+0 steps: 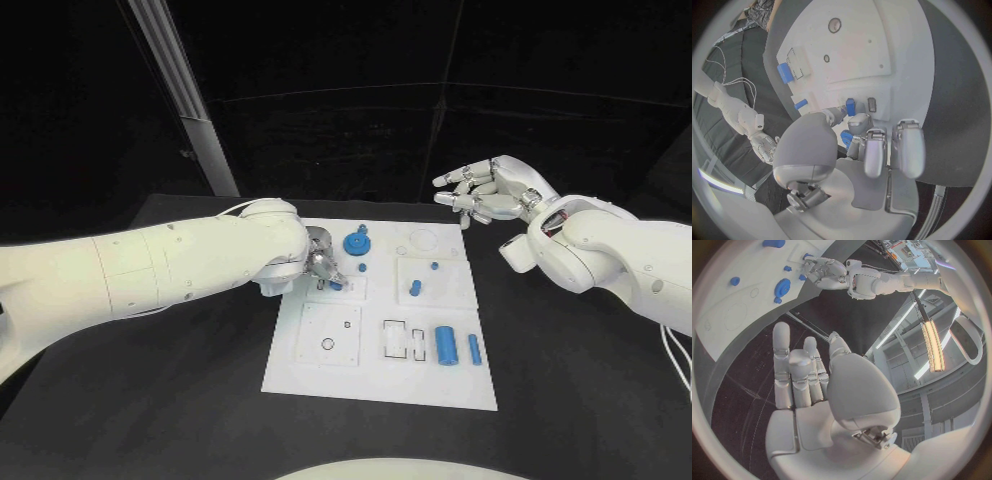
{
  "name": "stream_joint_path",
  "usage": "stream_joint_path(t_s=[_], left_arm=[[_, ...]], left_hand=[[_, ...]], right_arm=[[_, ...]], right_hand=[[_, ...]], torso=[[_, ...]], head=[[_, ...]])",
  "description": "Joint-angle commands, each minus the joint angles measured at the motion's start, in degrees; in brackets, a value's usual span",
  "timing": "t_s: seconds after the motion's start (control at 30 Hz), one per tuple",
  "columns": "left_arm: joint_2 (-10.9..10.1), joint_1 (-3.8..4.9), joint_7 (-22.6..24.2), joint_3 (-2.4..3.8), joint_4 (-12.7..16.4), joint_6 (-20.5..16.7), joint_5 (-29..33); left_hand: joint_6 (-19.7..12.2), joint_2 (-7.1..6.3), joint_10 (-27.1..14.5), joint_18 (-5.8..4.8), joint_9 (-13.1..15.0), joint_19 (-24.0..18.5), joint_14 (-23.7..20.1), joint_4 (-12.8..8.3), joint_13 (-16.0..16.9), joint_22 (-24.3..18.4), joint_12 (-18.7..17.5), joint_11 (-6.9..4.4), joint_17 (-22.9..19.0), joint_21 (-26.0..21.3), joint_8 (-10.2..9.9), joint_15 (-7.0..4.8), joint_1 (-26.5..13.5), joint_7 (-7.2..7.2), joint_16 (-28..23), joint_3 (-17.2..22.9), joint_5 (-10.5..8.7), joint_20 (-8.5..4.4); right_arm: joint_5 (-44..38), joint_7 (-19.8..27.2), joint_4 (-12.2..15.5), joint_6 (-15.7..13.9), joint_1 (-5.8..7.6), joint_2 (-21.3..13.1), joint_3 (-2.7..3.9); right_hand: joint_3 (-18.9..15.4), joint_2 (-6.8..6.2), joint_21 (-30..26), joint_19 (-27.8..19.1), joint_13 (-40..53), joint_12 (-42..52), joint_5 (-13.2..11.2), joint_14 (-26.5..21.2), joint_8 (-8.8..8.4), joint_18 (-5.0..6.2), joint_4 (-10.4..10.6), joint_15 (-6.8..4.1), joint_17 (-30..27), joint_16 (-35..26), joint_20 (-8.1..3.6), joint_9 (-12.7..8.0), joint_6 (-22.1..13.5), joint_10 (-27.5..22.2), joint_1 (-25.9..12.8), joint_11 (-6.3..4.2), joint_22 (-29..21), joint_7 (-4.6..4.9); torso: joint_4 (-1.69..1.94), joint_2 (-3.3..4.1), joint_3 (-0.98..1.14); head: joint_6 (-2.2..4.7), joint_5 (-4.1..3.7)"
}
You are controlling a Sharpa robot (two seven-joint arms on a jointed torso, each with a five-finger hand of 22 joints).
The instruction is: Assemble the parts on the task board
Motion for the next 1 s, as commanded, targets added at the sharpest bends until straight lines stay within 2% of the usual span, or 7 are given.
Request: stream_joint_path(t_s=[0.03,0.57,0.7,1.0], left_arm=[[0.0,-0.15,-1.0,-0.15,0.0,1.6,-0.5],[0.9,-0.15,-1.2,-0.14,-1.1,1.7,-0.5],[1.1,-0.15,-1.2,-0.14,-1.4,2.1,-0.5],[1.6,-0.15,-1.2,-0.13,-2.1,2.0,-0.5]], left_hand=[[0.6,-0.12,0.5,-0.74,0.0,1.1,5.9,-8.5,0.1,1.9,0.3,-0.25,15.1,0.4,0.0,-0.43,-0.8,-0.26,0.2,7.7,0.17,-0.15],[2.5,0.59,1.3,-0.97,-0.4,1.6,5.9,-5.5,1.2,3.0,1.2,-0.64,15.1,1.0,-0.8,-0.82,-5.2,-0.75,0.2,2.4,0.12,-0.55],[2.8,0.48,1.5,-1.06,-0.4,1.8,5.9,-5.0,1.6,3.5,1.5,-0.70,15.1,1.3,-0.8,-0.85,-6.0,-0.81,0.2,1.5,0.11,-0.59],[3.9,-0.02,1.9,-1.18,-0.3,2.0,5.9,-2.7,2.1,4.1,2.0,-0.80,15.1,1.6,-0.9,-0.95,-8.9,-0.96,0.2,-1.9,0.06,-0.68]], right_arm=[[-0.2,0.6,0.1,-0.3,0.11,0.0,0.03],[-1.2,-0.1,0.1,0.5,0.10,0.1,0.03],[-1.3,-0.2,0.0,0.6,0.11,0.0,0.03],[-1.4,-0.4,0.1,1.0,0.11,-0.2,0.03]], right_hand=[[0.0,0.04,-0.2,0.4,-0.1,0.0,0.2,0.2,0.28,0.80,-0.2,-0.18,0.0,-0.2,-0.07,0.0,-0.4,-0.1,0.7,0.08,-0.1,0.00],[0.0,0.28,-0.3,0.5,-0.2,0.0,0.3,0.2,0.34,0.80,-0.2,-0.17,-0.2,-0.5,-0.07,0.0,-0.3,-0.1,0.7,0.08,-0.2,0.00],[-0.1,0.29,-0.4,0.5,-0.2,-0.1,0.3,0.1,0.37,0.79,-0.1,-0.16,-0.4,-0.7,-0.06,0.0,-0.3,-0.2,0.6,0.10,-0.2,0.01],[-0.9,0.25,-0.9,0.6,-0.6,0.0,-0.2,0.0,0.43,0.77,0.4,-0.06,-0.5,-1.1,0.01,0.0,-0.5,-0.3,-0.1,0.22,-0.5,0.11]], torso=[[0.05,-0.02,0.02],[0.00,-0.02,0.07],[-0.07,-0.03,0.02],[0.01,-0.02,0.10]], head=[[0.01,0.06],[-0.07,0.06],[-0.05,0.02],[-0.22,0.00]])
